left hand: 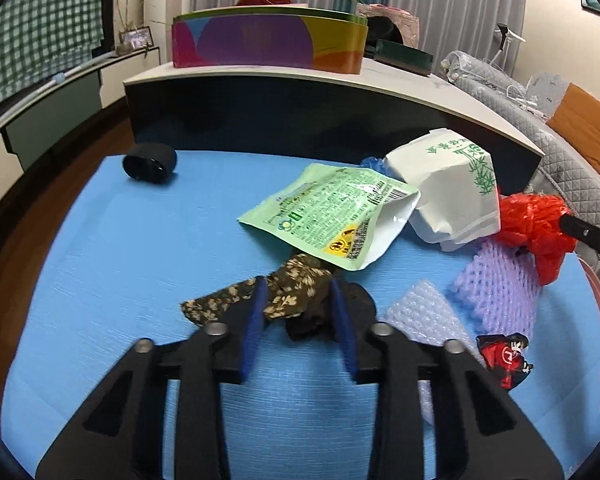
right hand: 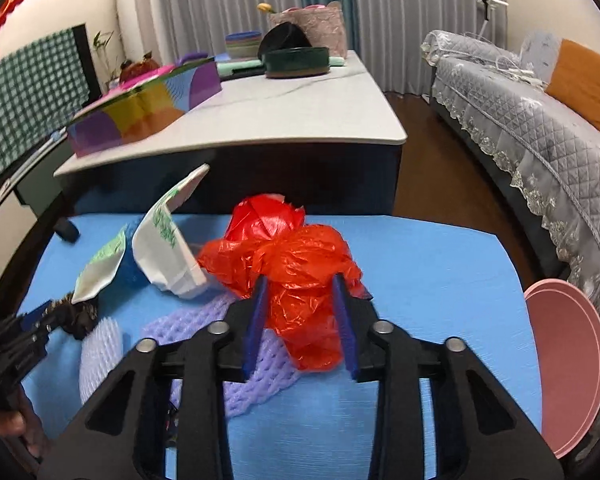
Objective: Collect trash
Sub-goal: 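Grasp the dark patterned cloth with the left tool while the right tool grasps the red bag, then carry the cloth and red bag to the pink bucket and open both tools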
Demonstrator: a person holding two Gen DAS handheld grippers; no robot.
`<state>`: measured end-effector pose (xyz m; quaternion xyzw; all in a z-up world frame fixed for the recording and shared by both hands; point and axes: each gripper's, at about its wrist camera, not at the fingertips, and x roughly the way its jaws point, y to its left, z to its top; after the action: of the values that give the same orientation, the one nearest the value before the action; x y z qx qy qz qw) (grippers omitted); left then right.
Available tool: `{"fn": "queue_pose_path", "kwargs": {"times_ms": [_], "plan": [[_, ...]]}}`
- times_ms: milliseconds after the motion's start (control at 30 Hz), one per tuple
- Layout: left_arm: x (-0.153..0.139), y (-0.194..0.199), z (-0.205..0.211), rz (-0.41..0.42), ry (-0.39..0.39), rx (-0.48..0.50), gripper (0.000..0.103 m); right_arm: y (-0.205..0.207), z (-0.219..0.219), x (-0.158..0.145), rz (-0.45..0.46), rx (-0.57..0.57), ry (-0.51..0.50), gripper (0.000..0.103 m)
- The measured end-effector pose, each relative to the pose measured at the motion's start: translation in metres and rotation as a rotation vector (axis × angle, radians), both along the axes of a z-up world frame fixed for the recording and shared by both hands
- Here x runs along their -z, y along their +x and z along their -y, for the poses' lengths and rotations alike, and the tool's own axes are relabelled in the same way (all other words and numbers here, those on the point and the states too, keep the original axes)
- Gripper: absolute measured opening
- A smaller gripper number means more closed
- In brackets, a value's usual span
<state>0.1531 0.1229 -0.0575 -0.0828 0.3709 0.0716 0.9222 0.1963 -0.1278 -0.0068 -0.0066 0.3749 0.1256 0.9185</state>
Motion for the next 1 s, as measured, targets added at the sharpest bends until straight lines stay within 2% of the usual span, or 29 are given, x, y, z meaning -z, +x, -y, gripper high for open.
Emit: {"fn": "queue_pose_path", "kwargs": {"times_ms": [33,67,167,300,500,1000], "plan": [[-0.001,-0.001,0.002,0.002,0.000,0.009,0.014,-0.001,0.000,0.000,0.000,-0.004,0.001,0.023],[-0.002,-0.001,0.004,0.002,0.002,0.013,0.009,-0.003,0.000,-0.001,0.001,-0.011,0.003,0.020],[-0.010,-0.007,0.007,0.021,0.013,0.001,0.005,-0.009,0.001,-0.006,0.016,-0.026,0.004,0.014],[-0.027,-0.017,0.013,0.064,0.037,-0.019,0.005,-0.020,0.006,-0.017,0.050,-0.037,0.004,0.008],[-0.048,-0.029,0.021,0.119,0.039,-0.009,0.004,-0.039,0.019,-0.038,0.106,-0.021,0.006,0.007],[-0.080,-0.055,0.089,0.227,0.049,0.166,0.004,-0.075,0.065,-0.081,0.206,0.064,0.008,0.007]]}}
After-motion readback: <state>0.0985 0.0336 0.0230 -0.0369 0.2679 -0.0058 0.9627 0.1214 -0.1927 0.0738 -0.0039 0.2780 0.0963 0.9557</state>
